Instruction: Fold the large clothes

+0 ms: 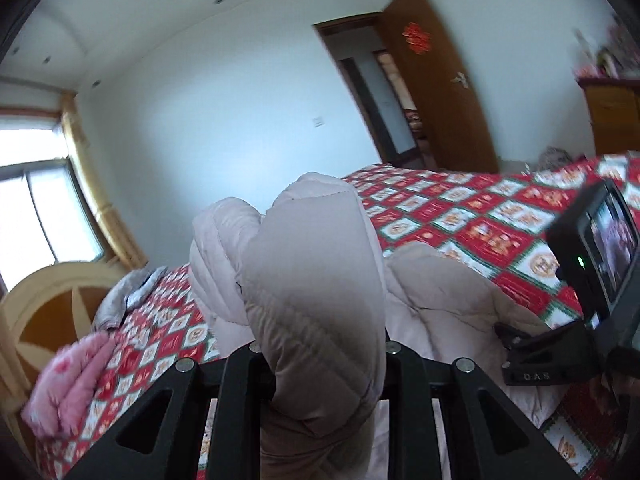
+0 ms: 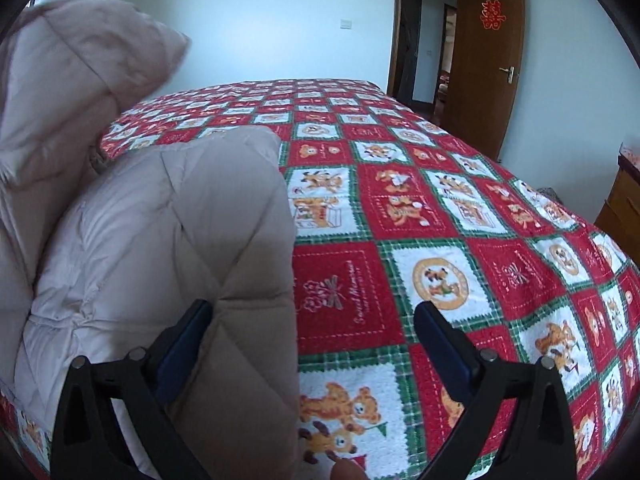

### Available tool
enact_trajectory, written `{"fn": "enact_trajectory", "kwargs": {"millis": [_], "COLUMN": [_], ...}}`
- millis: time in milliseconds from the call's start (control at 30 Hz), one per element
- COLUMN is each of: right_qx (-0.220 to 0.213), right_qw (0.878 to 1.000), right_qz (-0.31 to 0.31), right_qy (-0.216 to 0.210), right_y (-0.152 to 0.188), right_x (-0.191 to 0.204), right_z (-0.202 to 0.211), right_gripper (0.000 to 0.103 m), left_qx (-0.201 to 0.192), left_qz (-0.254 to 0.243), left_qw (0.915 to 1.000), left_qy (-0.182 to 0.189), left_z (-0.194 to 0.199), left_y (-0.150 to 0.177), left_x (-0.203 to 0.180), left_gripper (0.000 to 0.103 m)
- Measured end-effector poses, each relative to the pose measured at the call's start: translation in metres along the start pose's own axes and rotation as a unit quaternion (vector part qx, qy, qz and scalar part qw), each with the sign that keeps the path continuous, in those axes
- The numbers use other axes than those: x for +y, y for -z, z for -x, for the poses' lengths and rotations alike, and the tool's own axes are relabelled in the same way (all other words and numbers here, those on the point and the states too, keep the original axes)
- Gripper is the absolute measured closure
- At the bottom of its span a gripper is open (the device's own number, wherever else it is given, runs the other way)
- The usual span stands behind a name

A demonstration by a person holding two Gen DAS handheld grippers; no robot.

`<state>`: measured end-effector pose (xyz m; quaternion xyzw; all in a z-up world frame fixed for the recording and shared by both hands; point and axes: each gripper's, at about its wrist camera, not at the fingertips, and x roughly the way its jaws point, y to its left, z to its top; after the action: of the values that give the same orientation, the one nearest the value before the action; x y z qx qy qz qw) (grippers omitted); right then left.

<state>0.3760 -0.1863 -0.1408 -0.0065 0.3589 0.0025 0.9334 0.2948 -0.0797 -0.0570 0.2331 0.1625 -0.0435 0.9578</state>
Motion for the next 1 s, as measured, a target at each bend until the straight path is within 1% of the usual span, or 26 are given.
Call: {"fn": "enact_trajectory", "kwargs": {"millis": [67, 200, 267, 367, 433, 467, 500, 533, 633, 667, 700, 733, 900, 967, 1000], "right_qx": [0.0, -0.001, -0.002, 0.0, 0.001, 0.002, 0.003, 0.003, 0.005, 0.007, 0.008, 0.008, 0.009, 0.01, 0.01], "right_qw": [1.0, 1.0, 0.999, 0.999, 0.999, 0.999, 0.999, 0.999, 0.999, 0.999, 0.998, 0.998, 0.999, 0.999, 0.999], "right_qz": [-0.013, -0.023, -0.026, -0.034, -0.036, -0.034, -0.035, -0.036, -0.042, -0.045, -0.048, -0.047, -0.044, -0.045, -0.044], "right_qy": [-0.006, -0.015, -0.018, -0.021, -0.023, -0.023, -0.023, -0.024, -0.024, -0.028, -0.031, -0.03, -0.029, -0.03, -0.029], "right_y": [0.005, 0.011, 0.015, 0.017, 0.019, 0.02, 0.021, 0.022, 0.025, 0.026, 0.026, 0.026, 0.026, 0.026, 0.026], "right_x": [-0.008, -0.016, -0.019, -0.023, -0.024, -0.023, -0.023, -0.023, -0.025, -0.026, -0.027, -0.027, -0.026, -0.026, -0.026], "right_z": [0.001, 0.001, -0.001, -0.005, -0.007, -0.009, -0.01, -0.012, -0.014, -0.015, -0.015, -0.015, -0.016, -0.017, -0.017], "right_gripper": [0.001, 0.001, 0.001, 0.0, 0.0, 0.0, 0.0, 0.0, 0.0, 0.0, 0.0, 0.0, 0.0, 0.0, 0.0], "left_qx": [0.001, 0.009, 0.008, 0.009, 0.006, 0.003, 0.0, -0.003, -0.026, -0.033, -0.037, -0.037, -0.031, -0.045, -0.053], "left_qz": [-0.024, -0.044, -0.058, -0.061, -0.066, -0.069, -0.07, -0.071, -0.069, -0.067, -0.061, -0.058, -0.058, -0.064, -0.067], "left_qw": [0.9996, 0.9978, 0.9971, 0.9968, 0.9965, 0.9964, 0.9964, 0.9963, 0.9957, 0.9953, 0.995, 0.9951, 0.9957, 0.9952, 0.9949], "left_qy": [0.015, 0.048, 0.048, 0.051, 0.052, 0.048, 0.046, 0.049, 0.056, 0.062, 0.07, 0.071, 0.065, 0.059, 0.053], "left_z": [-0.006, -0.02, -0.029, -0.04, -0.044, -0.045, -0.045, -0.044, -0.032, -0.028, -0.024, -0.023, -0.026, -0.017, -0.012], "left_y": [0.003, 0.01, 0.015, 0.022, 0.024, 0.025, 0.026, 0.026, 0.018, 0.017, 0.014, 0.013, 0.006, 0.002, 0.002], "left_x": [-0.024, -0.054, -0.066, -0.071, -0.076, -0.078, -0.078, -0.079, -0.083, -0.084, -0.083, -0.081, -0.078, -0.081, -0.082], "left_gripper": [0.082, 0.082, 0.081, 0.08, 0.077, 0.074, 0.069, 0.058, 0.041, 0.038, 0.03, 0.025, 0.025, 0.025, 0.022]}}
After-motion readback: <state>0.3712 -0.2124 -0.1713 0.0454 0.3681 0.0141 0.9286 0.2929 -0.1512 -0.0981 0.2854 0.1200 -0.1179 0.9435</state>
